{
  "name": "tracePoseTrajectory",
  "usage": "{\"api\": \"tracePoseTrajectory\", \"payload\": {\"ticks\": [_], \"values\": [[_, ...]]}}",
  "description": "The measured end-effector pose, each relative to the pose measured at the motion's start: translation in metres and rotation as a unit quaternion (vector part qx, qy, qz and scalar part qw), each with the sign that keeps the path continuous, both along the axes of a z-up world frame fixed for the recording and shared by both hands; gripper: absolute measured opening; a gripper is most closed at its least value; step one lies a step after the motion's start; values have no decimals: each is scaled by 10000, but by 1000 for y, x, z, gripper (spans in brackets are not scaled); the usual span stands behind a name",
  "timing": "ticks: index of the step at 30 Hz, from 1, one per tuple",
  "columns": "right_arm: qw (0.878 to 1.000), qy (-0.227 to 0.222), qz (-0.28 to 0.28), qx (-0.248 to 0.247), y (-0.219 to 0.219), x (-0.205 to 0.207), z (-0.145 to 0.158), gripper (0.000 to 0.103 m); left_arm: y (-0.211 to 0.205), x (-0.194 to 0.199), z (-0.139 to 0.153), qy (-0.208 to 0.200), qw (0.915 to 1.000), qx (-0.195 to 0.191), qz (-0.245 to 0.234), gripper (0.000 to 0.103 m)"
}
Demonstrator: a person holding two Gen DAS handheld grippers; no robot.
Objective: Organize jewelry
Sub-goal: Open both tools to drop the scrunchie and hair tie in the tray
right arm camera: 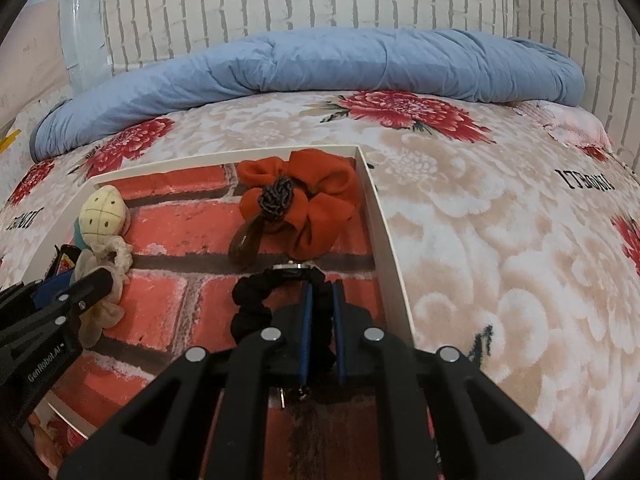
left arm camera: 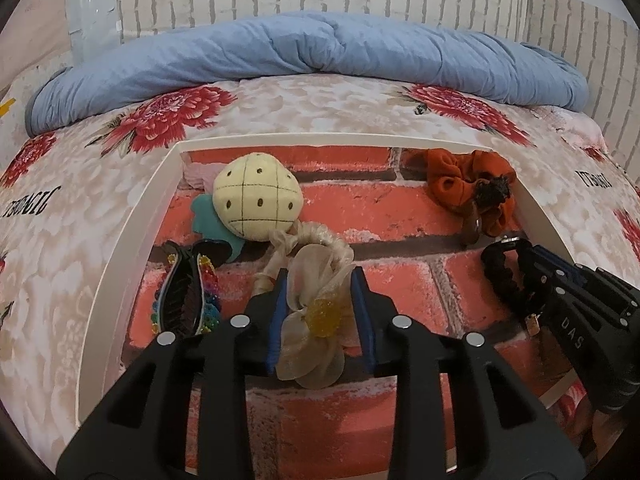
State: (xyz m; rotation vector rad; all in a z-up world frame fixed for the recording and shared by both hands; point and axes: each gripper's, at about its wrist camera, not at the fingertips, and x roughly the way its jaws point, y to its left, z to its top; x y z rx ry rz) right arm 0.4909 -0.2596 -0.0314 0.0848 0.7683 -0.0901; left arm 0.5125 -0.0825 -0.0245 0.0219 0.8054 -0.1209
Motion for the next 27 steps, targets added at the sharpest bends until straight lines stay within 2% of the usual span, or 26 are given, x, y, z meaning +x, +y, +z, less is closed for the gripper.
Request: {"api": "tracePoseTrajectory", "payload": {"ticks": [3, 4, 5, 7, 9, 11, 12, 15, 17, 20, 23, 27], "values": [[10000, 37, 13, 25, -1, 2, -1, 12, 0, -1, -1, -4, 10000, 34, 33, 39], [10000, 51, 25, 6, 0, 3, -2, 13, 0, -1, -1, -10, 10000, 47, 42, 49], [10000, 53, 35, -8, 0, 3, -2, 14, 1, -2, 0, -37, 10000, 53, 46, 53], [10000, 41, 64, 23, -1, 3, -1, 15, 1, -5, 2, -89, 9999, 98, 77, 72], [9999, 8, 87, 89, -3, 1, 0, 26, 2, -9, 5, -150, 9997, 149, 102, 80], [9998, -126, 109, 90, -3, -3, 6, 47, 7, -14, 10, -213, 9996, 164, 121, 83], [9995, -249, 158, 93, -2, -7, 11, 47, 10, -16, 13, -239, 9995, 148, 140, 86], [9984, -539, 162, -50, 0, -18, 24, 63, 24, -22, 21, -282, 9993, 44, 243, 90], [9973, -710, 199, 17, -1, -25, 32, 78, 33, -26, 24, -306, 9991, 83, 290, 92], [9961, -840, 224, 125, -3, -36, 44, 84, 50, -35, 27, -357, 9982, 262, 416, 95], [9961, -832, 259, 149, -2, -43, 55, 89, 65, -43, 32, -388, 9980, 204, 464, 96], [9956, -877, 275, 197, -4, -58, 73, 89, 77, -57, 47, -527, 9976, 93, 429, 98]]}}
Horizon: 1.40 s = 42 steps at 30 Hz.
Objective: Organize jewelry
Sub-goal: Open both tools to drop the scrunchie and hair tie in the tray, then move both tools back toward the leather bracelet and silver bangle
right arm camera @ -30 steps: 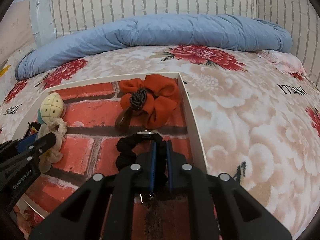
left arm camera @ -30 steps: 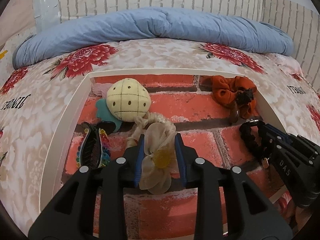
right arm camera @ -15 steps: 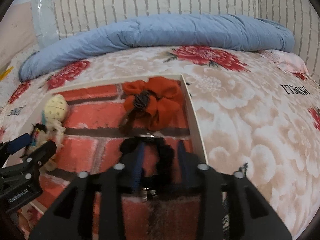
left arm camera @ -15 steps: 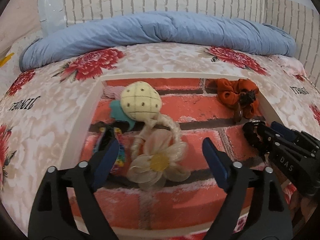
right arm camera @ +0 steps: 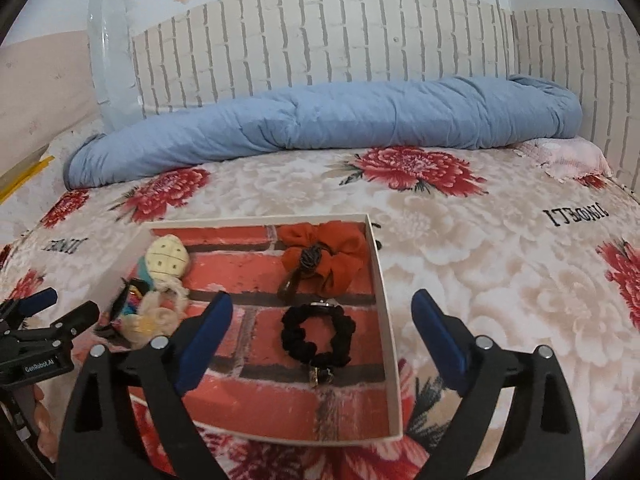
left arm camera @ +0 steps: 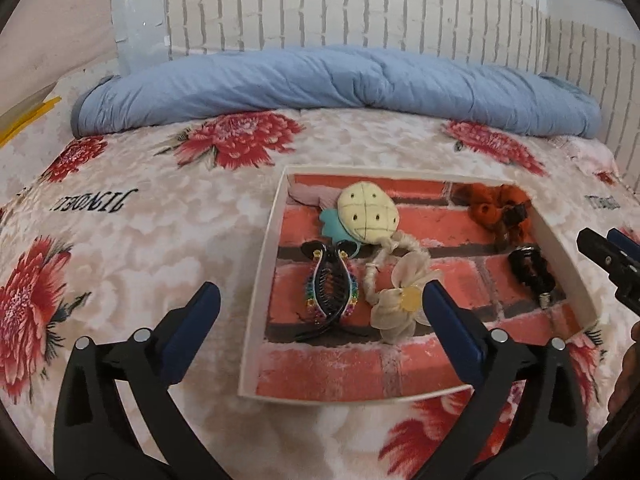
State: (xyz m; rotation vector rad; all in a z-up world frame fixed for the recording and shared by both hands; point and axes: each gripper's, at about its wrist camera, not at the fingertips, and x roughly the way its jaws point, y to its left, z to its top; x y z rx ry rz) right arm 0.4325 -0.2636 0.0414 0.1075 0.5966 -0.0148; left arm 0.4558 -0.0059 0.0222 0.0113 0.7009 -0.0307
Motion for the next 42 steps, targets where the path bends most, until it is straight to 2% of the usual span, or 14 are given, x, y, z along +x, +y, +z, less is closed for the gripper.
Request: {"api": "tracePoseTrajectory", "payload": {"ticks": [3, 11, 17, 23, 29, 42], "values": [[10000, 19, 2, 10, -2, -11, 10, 90, 3, -9, 11, -34, 10000, 14, -24, 98], [10000, 11, -46, -81, -13, -57, 50, 90, 20, -47, 56, -175, 9993, -336, 24, 98], [9992, -83, -92, -371, -16, -91, 80, 90, 31, -83, 98, -397, 9985, -371, 78, 98], [9989, -101, -122, -438, -20, -121, 92, 90, 33, -121, 122, -482, 9983, -311, 93, 98], [9988, -58, -180, -446, -28, -146, 88, 90, 27, -150, 117, -395, 9988, -268, 73, 98], [9979, 311, -355, -448, -47, -178, 46, 90, 0, -182, 67, -107, 9996, -269, -6, 98]]}}
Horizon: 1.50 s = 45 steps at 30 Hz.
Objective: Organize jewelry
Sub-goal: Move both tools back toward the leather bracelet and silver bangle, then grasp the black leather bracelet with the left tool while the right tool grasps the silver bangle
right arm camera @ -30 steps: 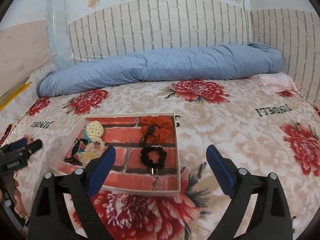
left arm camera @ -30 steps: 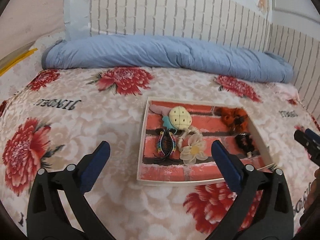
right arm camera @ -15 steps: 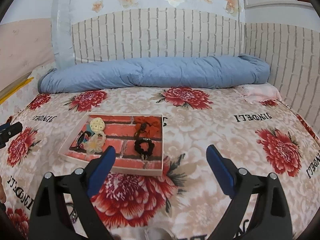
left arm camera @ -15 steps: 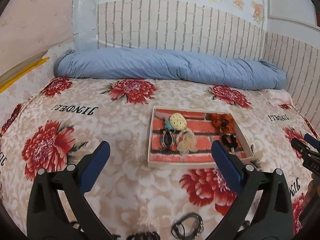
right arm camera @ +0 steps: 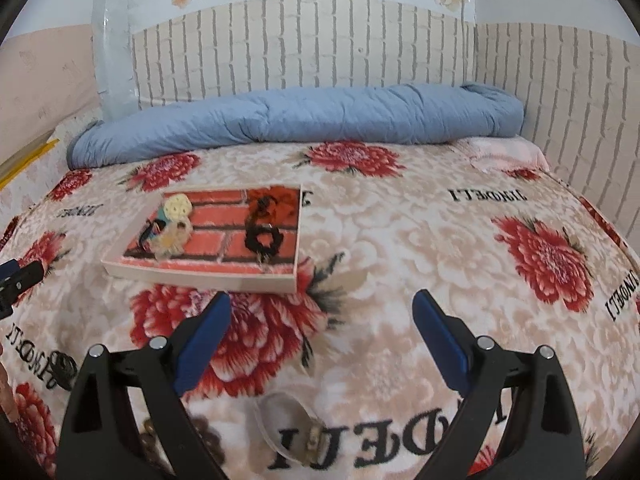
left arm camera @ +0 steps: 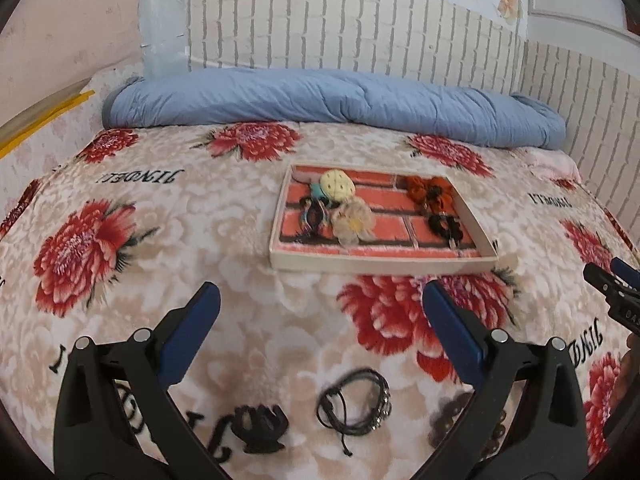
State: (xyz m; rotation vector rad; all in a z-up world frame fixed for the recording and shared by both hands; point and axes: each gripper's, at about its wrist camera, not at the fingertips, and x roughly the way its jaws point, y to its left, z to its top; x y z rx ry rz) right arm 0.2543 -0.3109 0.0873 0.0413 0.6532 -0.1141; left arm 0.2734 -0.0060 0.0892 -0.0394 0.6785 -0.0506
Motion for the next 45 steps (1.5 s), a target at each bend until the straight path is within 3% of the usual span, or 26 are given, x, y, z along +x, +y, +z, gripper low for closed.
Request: {"api": "tracePoseTrajectory", "payload": {"ticks": [13, 22, 27, 31, 36, 42, 45], "values": [[9982, 564, -189, -103, -6, -19, -77, 90, -38, -20, -78, 427, 9987, 169, -202, 98], [9967, 761, -204, -207, -4, -28, -100, 89, -57, -29, -92, 342, 9977, 512, -275, 97], [9962, 815, -226, -207, -5, -27, -103, 88, -59, -27, -100, 436, 9971, 526, -331, 87], [9954, 913, -210, -183, -6, -24, -108, 76, -61, -22, -106, 569, 9963, 486, -432, 71], [9945, 1015, -186, -159, -5, -22, -113, 70, -65, -20, -113, 651, 9951, 549, -498, 65], [9930, 1163, -170, -133, -6, -18, -119, 70, -68, -13, -124, 914, 9926, 596, -537, 65], [9921, 1242, -153, -89, -6, -16, -123, 64, -67, -9, -129, 1062, 9914, 524, -554, 65]]}}
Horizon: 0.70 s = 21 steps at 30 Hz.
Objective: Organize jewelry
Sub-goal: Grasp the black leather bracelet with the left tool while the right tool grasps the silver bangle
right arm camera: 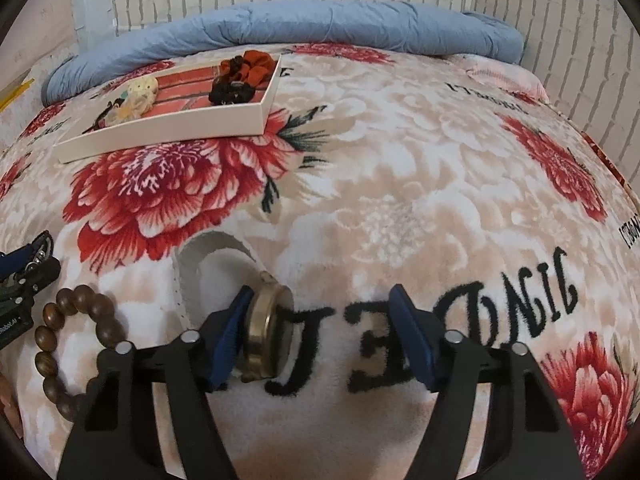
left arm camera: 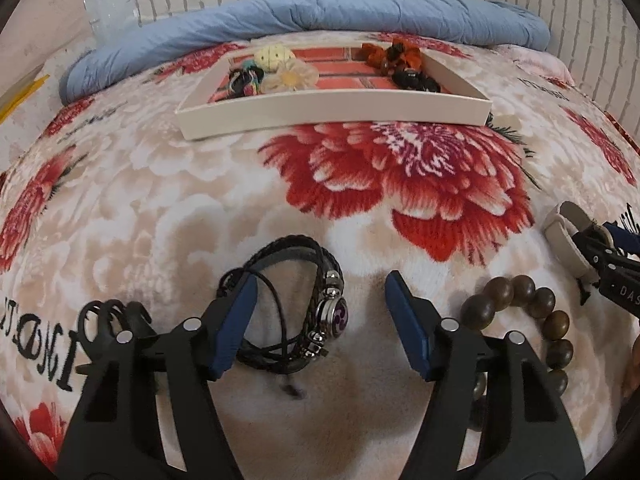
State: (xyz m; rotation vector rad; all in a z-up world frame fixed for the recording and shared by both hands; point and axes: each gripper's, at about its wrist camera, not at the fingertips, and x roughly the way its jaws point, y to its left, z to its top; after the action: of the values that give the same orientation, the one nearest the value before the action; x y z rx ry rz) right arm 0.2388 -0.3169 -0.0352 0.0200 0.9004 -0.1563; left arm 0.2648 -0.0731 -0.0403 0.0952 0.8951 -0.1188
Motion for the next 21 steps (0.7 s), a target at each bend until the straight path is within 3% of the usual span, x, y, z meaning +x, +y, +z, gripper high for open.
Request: {"api": "tracePoseTrajectory", "payload": {"ticks": [4, 11, 14, 21], "values": [[10000, 8, 58, 61, 1, 1, -1, 59, 2, 2, -2, 71, 9999, -108, -49, 60], [9994, -8, 307, 143, 9, 1, 0, 31, 7, 3, -1, 93, 9997, -227, 32, 47], [9991, -26, 384, 199, 12, 0, 1, 19, 9, 3, -1, 85, 9997, -200, 121, 36], [9990, -131, 398, 182, 14, -2, 4, 14, 10, 1, 1, 51, 9999, -106, 120, 16]]}}
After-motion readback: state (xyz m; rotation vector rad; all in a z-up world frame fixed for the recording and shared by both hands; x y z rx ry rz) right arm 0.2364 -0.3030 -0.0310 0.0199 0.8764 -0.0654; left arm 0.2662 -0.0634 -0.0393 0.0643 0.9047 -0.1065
